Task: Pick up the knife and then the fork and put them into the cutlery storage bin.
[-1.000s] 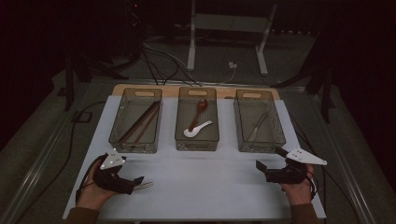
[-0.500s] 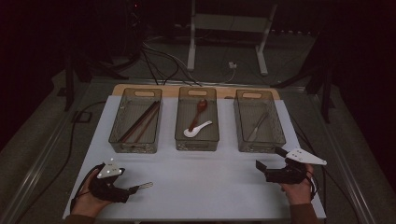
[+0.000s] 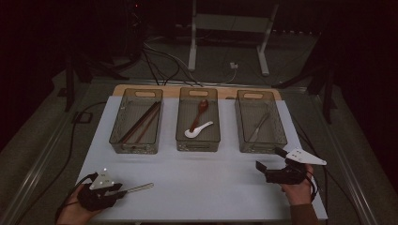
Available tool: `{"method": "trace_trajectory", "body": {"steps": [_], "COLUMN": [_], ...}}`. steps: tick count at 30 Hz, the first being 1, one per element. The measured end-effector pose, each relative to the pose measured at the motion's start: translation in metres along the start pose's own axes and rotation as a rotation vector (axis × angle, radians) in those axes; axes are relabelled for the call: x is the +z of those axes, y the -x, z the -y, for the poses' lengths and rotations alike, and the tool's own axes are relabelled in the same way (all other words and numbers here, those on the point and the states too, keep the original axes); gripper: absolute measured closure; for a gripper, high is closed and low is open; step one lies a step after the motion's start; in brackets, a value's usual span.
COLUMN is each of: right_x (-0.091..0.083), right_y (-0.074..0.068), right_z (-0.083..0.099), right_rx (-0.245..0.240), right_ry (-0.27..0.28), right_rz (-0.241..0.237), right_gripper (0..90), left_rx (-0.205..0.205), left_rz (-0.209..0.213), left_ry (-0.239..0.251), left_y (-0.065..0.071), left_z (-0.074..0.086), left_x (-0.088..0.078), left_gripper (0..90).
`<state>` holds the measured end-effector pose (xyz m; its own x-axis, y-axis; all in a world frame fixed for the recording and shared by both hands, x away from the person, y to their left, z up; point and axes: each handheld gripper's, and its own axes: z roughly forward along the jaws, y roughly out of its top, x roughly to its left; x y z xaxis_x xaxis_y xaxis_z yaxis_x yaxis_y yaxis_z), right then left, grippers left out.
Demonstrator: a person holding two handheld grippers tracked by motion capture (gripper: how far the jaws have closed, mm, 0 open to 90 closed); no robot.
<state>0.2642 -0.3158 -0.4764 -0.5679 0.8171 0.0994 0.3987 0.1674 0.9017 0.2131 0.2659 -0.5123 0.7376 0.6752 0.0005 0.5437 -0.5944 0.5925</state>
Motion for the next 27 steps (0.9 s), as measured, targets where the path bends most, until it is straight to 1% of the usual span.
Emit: {"method": "trace_trajectory", "body": {"steps": [2,3,4,6,8,11,12,14,18,20,21,24,25,27], "right_x": [0.0,0.001,0.001,0.001,0.002,0.003,0.003,0.002,0.002,0.002,0.002,0.003,0.003,0.003], "right_y": [0.0,0.0,0.0,0.0,0.0,0.0,0.0,0.0,0.001,0.001,0.0,0.0,0.0,-0.001], "right_z": [0.0,0.0,0.0,0.0,0.0,0.0,0.0,0.0,0.001,0.001,0.001,0.001,0.0,0.0], "right_rx": [0.003,0.001,0.002,0.001,0.004,-0.001,0.0,0.005,0.006,0.006,0.007,0.009,0.009,0.009], "right_ry": [0.001,0.001,0.001,-0.001,-0.002,-0.002,-0.003,-0.003,0.0,-0.003,-0.003,-0.004,-0.005,-0.005], "right_rz": [0.0,-0.001,-0.001,-0.002,-0.002,-0.003,-0.004,-0.004,-0.002,-0.003,-0.004,-0.005,-0.004,-0.004], "right_gripper": [0.0,0.0,0.0,0.0,0.0,0.0,0.0,0.0,0.0,0.0,0.0,0.0,0.0,0.0], "left_rx": [0.011,0.014,0.014,-0.002,-0.009,-0.014,-0.01,-0.016,-0.009,0.009,0.014,0.029,0.032,0.021], "left_rz": [-0.006,-0.009,-0.008,-0.009,-0.015,-0.012,-0.011,-0.005,0.004,0.001,-0.001,-0.008,-0.012,-0.008], "left_ry": [-0.006,-0.009,-0.008,-0.002,0.0,-0.011,-0.014,-0.018,-0.025,-0.036,-0.039,-0.046,-0.047,-0.045], "left_y": [0.001,0.001,0.001,0.0,-0.001,-0.001,-0.002,-0.003,-0.003,-0.002,-0.002,-0.001,0.0,-0.001], "left_z": [-0.002,-0.004,-0.006,-0.009,-0.013,-0.017,-0.016,-0.014,-0.009,-0.01,-0.011,-0.012,-0.013,-0.014], "left_x": [0.001,0.002,0.003,0.006,0.009,0.011,0.01,0.008,0.005,0.005,0.005,0.005,0.006,0.006], "left_gripper": [70.8,75.4,78.1,79.6,81.3,82.2,81.9,81.7,79.9,81.6,83.6,84.9,86.4,86.6]}}
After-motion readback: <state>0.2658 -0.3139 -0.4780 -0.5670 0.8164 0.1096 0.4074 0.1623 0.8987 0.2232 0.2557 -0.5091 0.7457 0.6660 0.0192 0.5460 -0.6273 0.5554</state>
